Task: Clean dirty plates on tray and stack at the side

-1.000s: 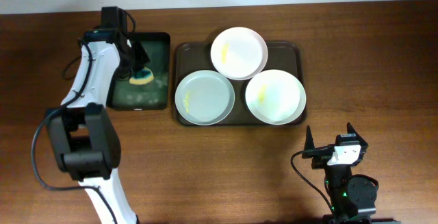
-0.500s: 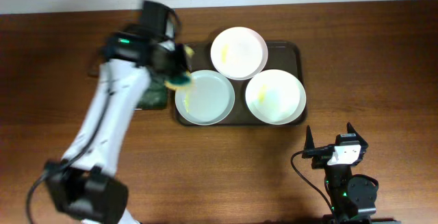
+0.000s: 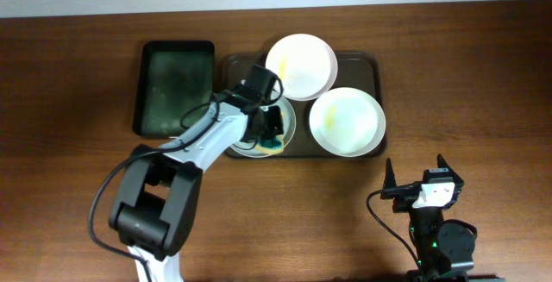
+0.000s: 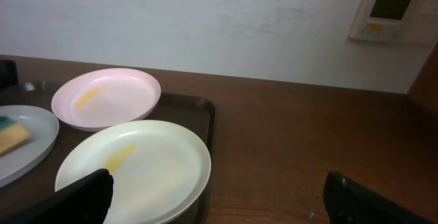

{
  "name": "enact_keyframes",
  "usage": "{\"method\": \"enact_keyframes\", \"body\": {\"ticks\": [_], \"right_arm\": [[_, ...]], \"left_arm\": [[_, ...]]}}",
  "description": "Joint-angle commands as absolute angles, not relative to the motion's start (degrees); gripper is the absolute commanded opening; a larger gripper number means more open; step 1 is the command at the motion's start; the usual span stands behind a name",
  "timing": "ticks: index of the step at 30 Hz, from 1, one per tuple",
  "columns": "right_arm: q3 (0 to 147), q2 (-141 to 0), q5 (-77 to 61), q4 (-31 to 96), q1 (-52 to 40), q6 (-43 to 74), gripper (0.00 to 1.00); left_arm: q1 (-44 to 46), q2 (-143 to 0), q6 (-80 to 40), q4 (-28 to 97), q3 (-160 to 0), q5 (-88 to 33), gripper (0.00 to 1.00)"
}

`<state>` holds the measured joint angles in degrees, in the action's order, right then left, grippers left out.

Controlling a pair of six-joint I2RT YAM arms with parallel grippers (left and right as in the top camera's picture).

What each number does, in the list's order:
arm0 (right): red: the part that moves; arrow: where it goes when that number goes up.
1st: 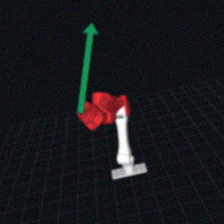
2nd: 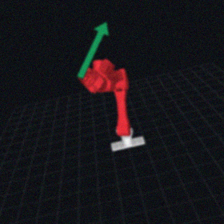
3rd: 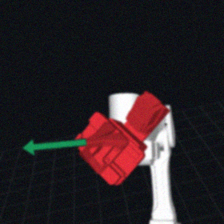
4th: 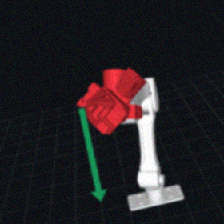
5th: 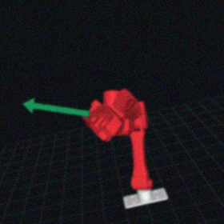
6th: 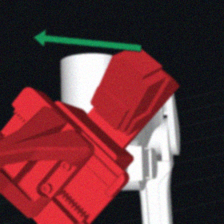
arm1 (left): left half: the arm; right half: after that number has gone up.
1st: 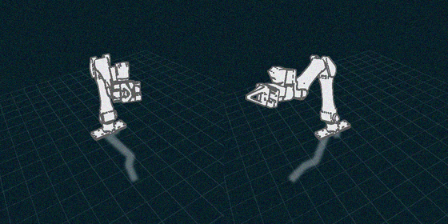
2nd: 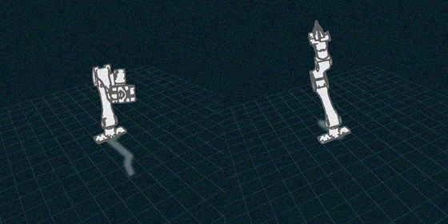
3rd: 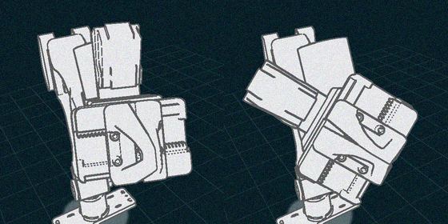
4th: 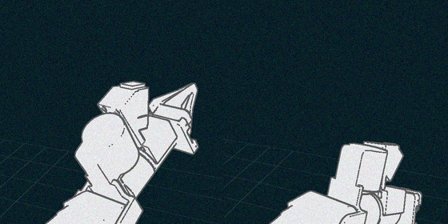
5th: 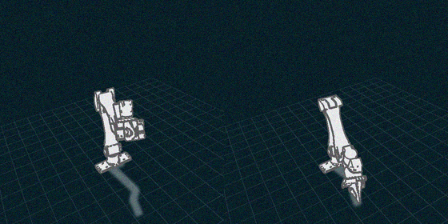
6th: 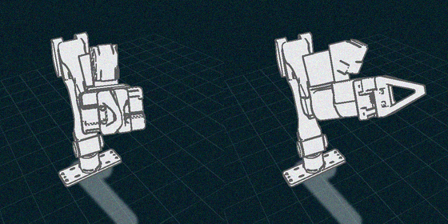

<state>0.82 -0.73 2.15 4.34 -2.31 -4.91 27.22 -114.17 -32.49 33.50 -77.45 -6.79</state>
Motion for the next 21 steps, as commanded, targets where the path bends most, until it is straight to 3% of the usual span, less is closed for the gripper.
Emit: {"method": "enact_keyframes", "body": {"ticks": [1,8,11,14,21], "right_arm": [[0.32,-0.36,2.83,4.49,-2.72,-4.64,0.98],[0.32,-0.36,3.70,4.32,-2.46,-9.02,0.98],[0.32,-0.36,3.68,4.32,-2.46,-9.23,0.98],[0.32,-0.36,2.24,2.28,-2.59,-8.86,0.98],[0.40,-0.36,-27.88,-16.43,-2.61,-4.64,0.98]], "left_arm": [[28.08,-115.70,-33.41,31.62,-77.06,-2.33,0.22],[27.64,-115.90,-33.41,28.97,-77.91,1.87,0.63],[26.11,-114.54,-33.39,29.19,-79.22,1.30,0.63],[24.60,-112.36,-33.39,29.23,-79.33,0.62,0.54],[22.52,-105.75,-33.10,29.85,-79.33,0.62,0.47]]}}
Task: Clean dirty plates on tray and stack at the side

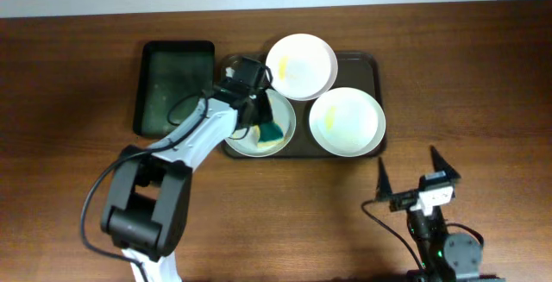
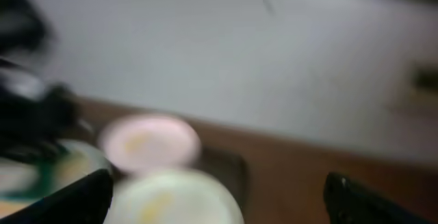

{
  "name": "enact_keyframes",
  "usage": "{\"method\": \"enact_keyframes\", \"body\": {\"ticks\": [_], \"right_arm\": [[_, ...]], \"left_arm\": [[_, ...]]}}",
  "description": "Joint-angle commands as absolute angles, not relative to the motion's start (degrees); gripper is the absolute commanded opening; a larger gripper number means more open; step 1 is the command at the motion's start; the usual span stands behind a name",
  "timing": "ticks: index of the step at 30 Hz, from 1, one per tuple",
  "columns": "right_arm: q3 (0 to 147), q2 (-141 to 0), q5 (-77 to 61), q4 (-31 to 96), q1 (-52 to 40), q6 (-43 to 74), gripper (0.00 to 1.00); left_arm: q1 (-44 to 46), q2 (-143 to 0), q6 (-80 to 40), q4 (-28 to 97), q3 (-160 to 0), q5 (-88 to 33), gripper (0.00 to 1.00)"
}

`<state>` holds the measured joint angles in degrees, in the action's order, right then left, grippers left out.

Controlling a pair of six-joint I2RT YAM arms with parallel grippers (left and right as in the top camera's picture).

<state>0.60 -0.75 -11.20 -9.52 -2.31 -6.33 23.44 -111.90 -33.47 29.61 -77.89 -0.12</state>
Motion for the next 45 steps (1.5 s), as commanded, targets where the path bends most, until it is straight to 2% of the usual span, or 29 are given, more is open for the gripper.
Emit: {"method": "enact_keyframes", "body": {"ticks": [1,2,3,4,5,6,9,11,13,18,21,24,27,31,36,37,38,45], "right_arm": [[0.75,-0.36,-28.10,-19.31,-2.61,-3.01,0.98],[1.98,-0.36,-27.62,-20.60,-2.55,-0.95,0.98],[3.60,-0.51,-27.66,-20.03,-2.50,-0.27,0.98],[6.33,-1.13,-27.66,-17.58,-2.50,-0.27,0.98],[9.06,-2.04,-27.66,-14.41,-2.50,-0.32,0.98],[12.75,-3.64,-27.66,-9.96,-2.50,-0.36,0.98],[24.75,-11.27,-27.79,3.75,-2.50,-2.39,0.98],[38.68,-23.05,-30.52,18.39,-2.50,-8.58,0.98],[50.02,-34.81,-37.76,26.65,-2.52,-12.40,0.98],[60.86,-52.73,-52.12,28.97,-2.57,-6.52,0.99],[61.82,-61.06,-60.45,20.86,-2.61,-2.35,0.98],[66.61,-69.47,-58.37,24.14,-2.61,0.10,0.98],[76.42,-78.56,-44.97,38.24,-2.61,4.73,0.98],[91.18,-91.15,-41.91,54.87,-3.75,1.50,0.98],[96.66,-99.77,-42.13,54.26,-5.69,2.22,0.98],[96.66,-101.71,-41.30,53.47,-6.48,2.17,0.61],[96.66,-102.50,-40.49,53.25,-6.92,2.20,0.50],[96.66,-111.31,-23.79,51.03,-14.76,2.22,0.48]], "left_arm": [[22.33,-104.73,-32.95,30.09,-79.33,0.62,0.50],[22.20,-103.57,-32.91,30.52,-79.33,0.62,0.55],[22.15,-102.63,-32.16,30.98,-79.33,0.62,0.68],[22.15,-102.02,-31.29,31.40,-79.33,0.64,0.88],[22.17,-101.54,-30.59,31.90,-79.33,0.62,0.98],[22.17,-101.27,-30.06,32.47,-79.33,0.60,1.00],[22.15,-101.12,-29.93,34.39,-79.33,0.27,1.00],[22.15,-101.12,-29.93,35.92,-79.33,-0.30,0.99],[22.15,-101.12,-29.95,36.88,-79.33,-1.04,0.99],[22.15,-101.12,-29.95,38.17,-79.33,-2.61,0.99],[21.87,-101.12,-30.22,39.55,-79.33,-2.59,0.99],[19.92,-101.12,-31.99,41.63,-79.33,-2.61,0.99],[17.26,-101.12,-33.65,43.40,-79.33,-4.08,0.99],[15.73,-101.12,-33.61,43.83,-79.33,-5.78,0.99],[15.86,-101.12,-33.63,44.25,-79.33,-5.78,0.99],[15.86,-101.12,-33.63,44.51,-79.33,-5.76,0.99],[15.86,-101.12,-33.63,44.49,-79.33,-5.76,0.99],[15.86,-101.12,-33.63,44.49,-79.33,-5.76,0.99]]}}
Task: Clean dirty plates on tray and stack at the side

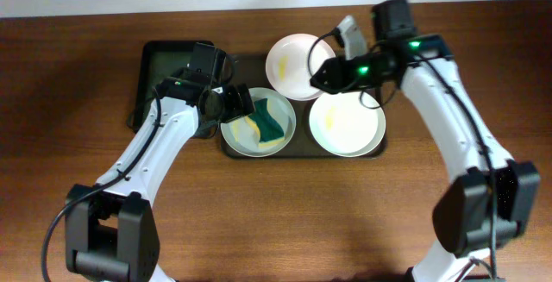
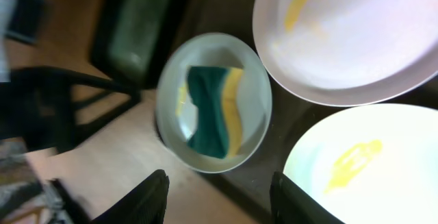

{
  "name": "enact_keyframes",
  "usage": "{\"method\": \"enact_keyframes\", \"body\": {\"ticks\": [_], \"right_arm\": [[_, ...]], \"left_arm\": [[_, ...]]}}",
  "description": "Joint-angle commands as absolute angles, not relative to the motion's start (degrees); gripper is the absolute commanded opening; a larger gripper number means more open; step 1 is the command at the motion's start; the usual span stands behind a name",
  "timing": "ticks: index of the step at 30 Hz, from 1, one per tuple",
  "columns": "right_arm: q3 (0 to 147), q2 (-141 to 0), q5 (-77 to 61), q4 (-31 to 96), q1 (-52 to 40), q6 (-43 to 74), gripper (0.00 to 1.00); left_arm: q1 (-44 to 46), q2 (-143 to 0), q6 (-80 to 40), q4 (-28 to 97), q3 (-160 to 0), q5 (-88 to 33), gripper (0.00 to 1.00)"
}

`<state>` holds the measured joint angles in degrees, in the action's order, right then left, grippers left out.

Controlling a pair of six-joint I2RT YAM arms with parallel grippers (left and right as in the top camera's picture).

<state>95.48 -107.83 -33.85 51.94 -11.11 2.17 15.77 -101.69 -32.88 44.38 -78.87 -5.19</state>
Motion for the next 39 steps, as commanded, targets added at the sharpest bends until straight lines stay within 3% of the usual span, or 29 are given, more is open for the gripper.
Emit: {"method": "enact_keyframes", "body": {"ticks": [1,8,12,23,29,32,39], "right_arm": [[96.66,-112.14,-22.33,50.65,-15.40,2.22,0.47],[96.66,-119.50,-18.76,45.98,-18.55,2.46,0.42],[96.66,-122.56,-18.81,44.64,-18.68,2.42,0.32],[96.64,-127.33,-17.04,41.39,-20.91,2.42,0.29],[96.64,-128.97,-17.32,40.42,-20.95,2.44,0.22],[96.64,-128.97,-17.32,40.47,-20.99,2.46,0.09],[96.64,-128.97,-17.74,41.08,-20.99,4.10,0.04]], "left_arm": [[15.86,-101.12,-33.63,44.51,-79.33,-5.76,0.99],[15.86,-101.12,-33.63,44.71,-79.33,-5.76,0.99],[15.86,-101.12,-33.63,44.69,-79.33,-5.76,0.99],[15.86,-101.12,-33.63,44.93,-79.33,-5.78,0.99],[15.86,-101.12,-33.63,44.93,-79.33,-5.78,0.99],[15.88,-101.12,-33.58,45.63,-79.33,-6.28,0.98],[17.96,-101.36,-29.67,45.19,-77.65,-10.37,0.96]]}}
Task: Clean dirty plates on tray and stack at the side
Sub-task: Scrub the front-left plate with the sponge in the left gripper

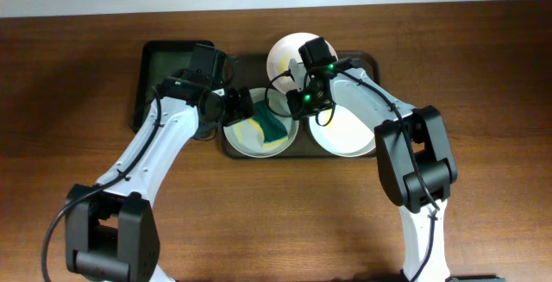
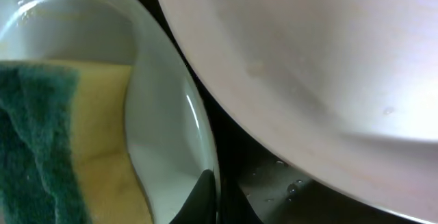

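A grey plate [image 1: 248,141] lies at the left of the dark tray [image 1: 373,65] with a green and yellow sponge [image 1: 272,127] in it. My left gripper [image 1: 239,106] is open at the plate's left rim, clear of the sponge. My right gripper [image 1: 302,103] sits on the right rim. Up close, one fingertip [image 2: 202,195] presses inside the grey plate [image 2: 164,114] rim, shut on it, with the sponge [image 2: 41,148] to the left. The pink plate [image 1: 289,58] and the cream plate [image 1: 349,128] carry yellow smears.
A black bin [image 1: 172,79] stands left of the tray, behind my left arm. The pink plate [image 2: 308,59] overhangs close above my right gripper, with the wet tray floor [image 2: 274,183] below it. Brown tabletop [image 1: 276,222] lies in front of the tray.
My right gripper was above the tray between the pink and cream plates. Now it is down at the grey plate's right rim, shut on it. The left arm and sponge have not moved.
At first my left gripper pressed the sponge in the grey plate while my right arm was parked at the table's front right. Later the sponge lay loose in the plate, my left gripper at the rim and my right arm over the tray. Now my right gripper grips the rim.
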{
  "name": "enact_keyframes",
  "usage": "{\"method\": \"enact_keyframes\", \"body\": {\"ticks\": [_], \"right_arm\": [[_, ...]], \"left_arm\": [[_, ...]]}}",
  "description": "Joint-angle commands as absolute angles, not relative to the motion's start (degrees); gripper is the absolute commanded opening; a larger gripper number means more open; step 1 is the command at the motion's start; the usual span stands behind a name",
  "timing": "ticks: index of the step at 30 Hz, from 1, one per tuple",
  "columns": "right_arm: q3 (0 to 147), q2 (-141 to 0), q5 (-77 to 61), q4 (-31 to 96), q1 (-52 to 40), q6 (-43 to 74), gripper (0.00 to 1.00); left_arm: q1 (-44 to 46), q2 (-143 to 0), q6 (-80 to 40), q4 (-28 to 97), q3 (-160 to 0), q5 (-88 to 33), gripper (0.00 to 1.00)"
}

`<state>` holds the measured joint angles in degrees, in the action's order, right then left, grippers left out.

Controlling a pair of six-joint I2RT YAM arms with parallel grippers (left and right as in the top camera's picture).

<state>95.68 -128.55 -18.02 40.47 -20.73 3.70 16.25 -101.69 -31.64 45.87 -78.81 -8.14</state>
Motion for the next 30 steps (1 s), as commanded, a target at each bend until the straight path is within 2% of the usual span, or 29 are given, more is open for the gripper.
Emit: {"method": "enact_keyframes", "body": {"ticks": [1,3,5,9,13,19,26,30], "right_arm": [[96.64,-128.97,-17.91,41.17,-20.99,4.19,0.04],[96.64,-128.97,-19.16,41.36,-20.99,4.19,0.04],[96.64,-128.97,-20.01,41.34,-20.99,4.27,0.05],[96.64,-128.97,-19.94,41.56,-20.99,5.02,0.04],[96.64,-128.97,-19.94,41.63,-20.99,5.02,0.05],[96.64,-128.97,-19.92,41.74,-20.99,5.02,0.04],[96.66,-128.97,-19.94,41.76,-20.99,5.02,0.05],[96.64,-128.97,-19.92,41.76,-20.99,5.02,0.05]], "left_arm": [[18.39,-101.36,-29.67,44.66,-77.34,-10.39,0.92],[19.94,-101.36,-29.74,41.69,-75.83,-11.00,0.78],[21.08,-101.56,-30.59,39.59,-74.59,-10.76,0.69],[21.71,-103.68,-35.64,38.13,-73.49,-9.52,0.69],[21.71,-109.06,-35.64,33.21,-73.47,-11.46,0.62],[21.71,-111.83,-35.64,28.77,-73.47,-12.75,0.57],[21.71,-113.45,-36.45,28.12,-73.47,-12.88,0.38],[21.71,-113.47,-36.45,27.88,-73.36,-12.60,0.33]]}}
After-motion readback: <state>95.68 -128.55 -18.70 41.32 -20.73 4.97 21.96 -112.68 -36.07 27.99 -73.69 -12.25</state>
